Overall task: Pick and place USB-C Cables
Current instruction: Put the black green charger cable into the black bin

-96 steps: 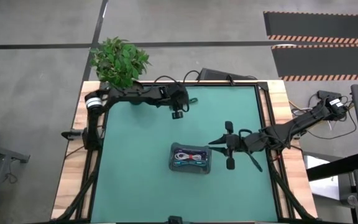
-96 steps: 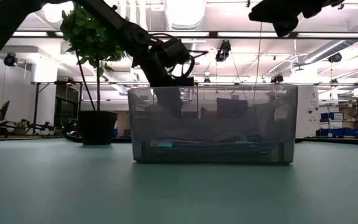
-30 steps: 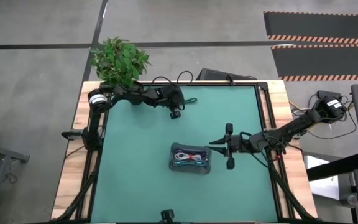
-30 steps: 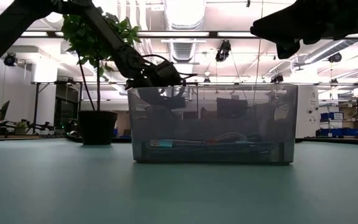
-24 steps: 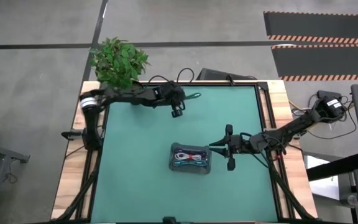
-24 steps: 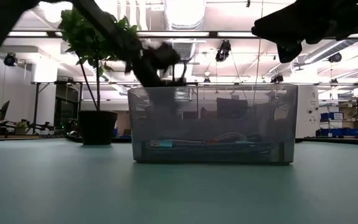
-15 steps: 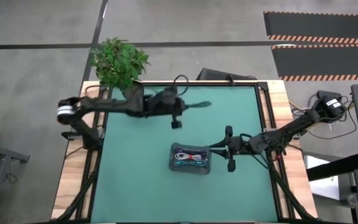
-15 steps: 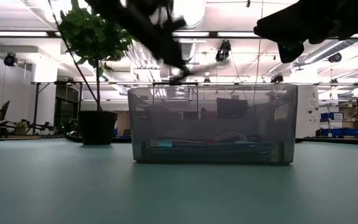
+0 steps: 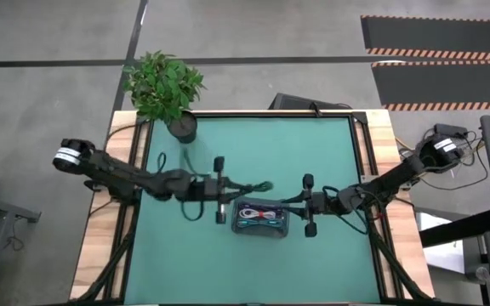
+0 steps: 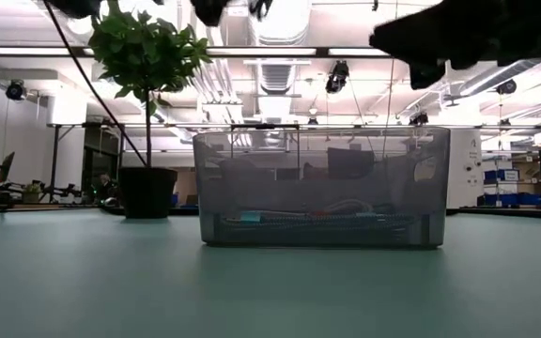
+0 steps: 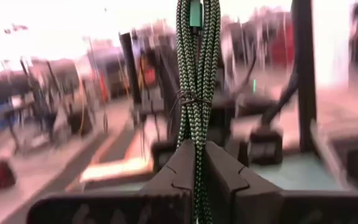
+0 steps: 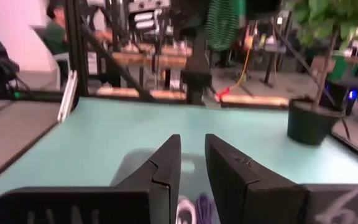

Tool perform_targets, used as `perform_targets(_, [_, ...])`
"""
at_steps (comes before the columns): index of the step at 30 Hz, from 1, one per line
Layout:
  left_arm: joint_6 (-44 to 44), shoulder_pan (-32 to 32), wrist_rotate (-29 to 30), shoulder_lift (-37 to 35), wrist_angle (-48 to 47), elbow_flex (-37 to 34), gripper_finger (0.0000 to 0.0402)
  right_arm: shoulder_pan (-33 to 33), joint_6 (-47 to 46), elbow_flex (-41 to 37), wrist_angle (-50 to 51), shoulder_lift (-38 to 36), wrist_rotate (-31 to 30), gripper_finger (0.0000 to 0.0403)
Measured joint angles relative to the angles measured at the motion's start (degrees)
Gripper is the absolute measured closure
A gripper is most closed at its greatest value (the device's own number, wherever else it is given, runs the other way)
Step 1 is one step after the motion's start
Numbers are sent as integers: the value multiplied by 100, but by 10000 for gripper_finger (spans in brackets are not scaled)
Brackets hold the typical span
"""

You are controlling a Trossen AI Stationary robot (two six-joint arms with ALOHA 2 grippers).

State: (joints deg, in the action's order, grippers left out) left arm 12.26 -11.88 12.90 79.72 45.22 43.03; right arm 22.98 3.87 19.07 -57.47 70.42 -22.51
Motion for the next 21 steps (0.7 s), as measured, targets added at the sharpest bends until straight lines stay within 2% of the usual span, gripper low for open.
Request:
perform_targets(3, [-39,-213,103,182,1343,-472,401,0,87,16,-576,254,55,340])
perform_targets(7, [-42,-339,96,475,2359,-802,401,-2,370,154,-1302,532,367,339])
perform_targets(17, [-201,-397,44,861,2948,-851,398,-2,739,1042,-989,750,406,338])
perform_targets(21, [-298,-413,44,886,2928,-863,396,-2,688,1237,-615,624,407,318])
